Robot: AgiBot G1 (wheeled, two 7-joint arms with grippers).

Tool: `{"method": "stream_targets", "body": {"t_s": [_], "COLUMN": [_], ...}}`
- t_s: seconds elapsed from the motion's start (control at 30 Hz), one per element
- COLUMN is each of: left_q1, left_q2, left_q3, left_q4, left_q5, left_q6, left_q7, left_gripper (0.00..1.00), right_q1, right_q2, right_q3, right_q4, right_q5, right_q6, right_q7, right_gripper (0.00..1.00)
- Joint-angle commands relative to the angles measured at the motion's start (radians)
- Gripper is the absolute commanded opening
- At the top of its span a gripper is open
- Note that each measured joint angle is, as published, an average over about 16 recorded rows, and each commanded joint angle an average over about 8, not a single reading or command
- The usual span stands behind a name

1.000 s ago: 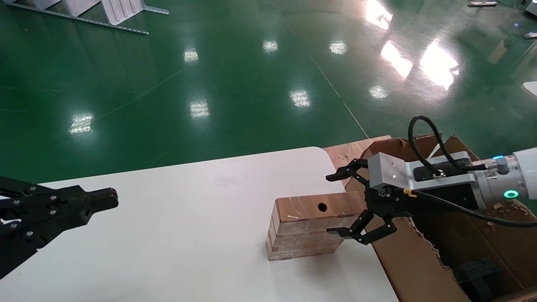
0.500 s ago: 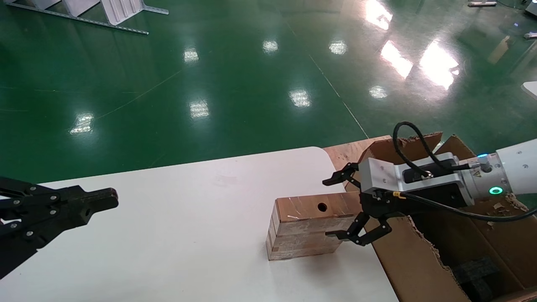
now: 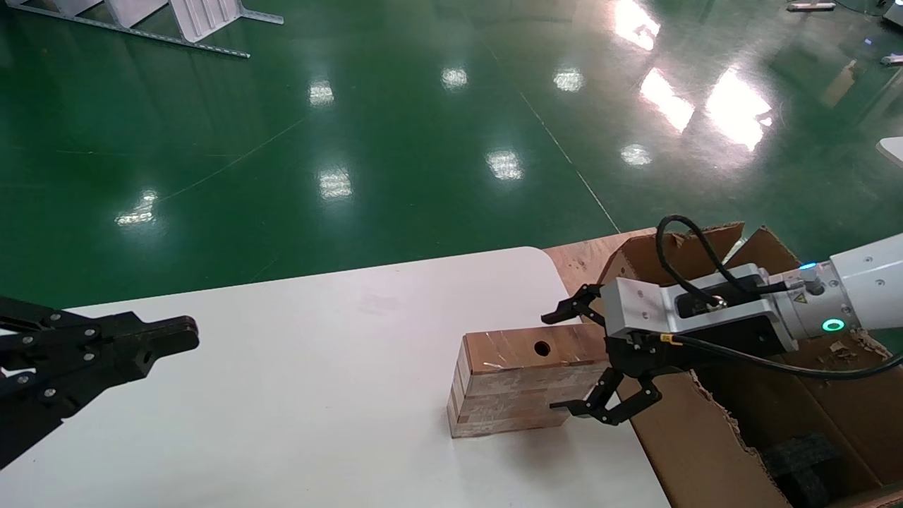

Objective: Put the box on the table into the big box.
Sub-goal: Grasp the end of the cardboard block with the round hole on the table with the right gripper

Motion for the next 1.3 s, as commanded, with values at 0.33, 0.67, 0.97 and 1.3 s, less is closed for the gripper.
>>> {"method": "stream_targets", "body": {"t_s": [0.33,0.67,0.97,1.3], "left_q1": [0.000,0.000,0.000,0.000], "left_q2": [0.000,0.000,0.000,0.000], "left_q3": [0.000,0.000,0.000,0.000], "left_q4": [0.000,0.000,0.000,0.000], "left_q5": [0.000,0.000,0.000,0.000], "left_q6": [0.000,0.000,0.000,0.000], "left_q7": [0.000,0.000,0.000,0.000], "left_gripper": [0.00,0.00,0.00,0.00], "right_q1": [0.018,0.034,0.052,0.074], "right_q2": [0.001,-0.012,-0.029,-0.044], "right_q3": [-0.042,-0.069,-0.089,-0.098], "right_q4": [-0.010,-0.033,-0.056,-0.080], "right_q5": [0.005,-0.001,-0.009,-0.009], "right_q6": [0.007,0.012,0.016,0.021], "right_q7": [-0.009,-0.021,-0.030,-0.039], "right_gripper": [1.00,1.00,1.00,1.00]}}
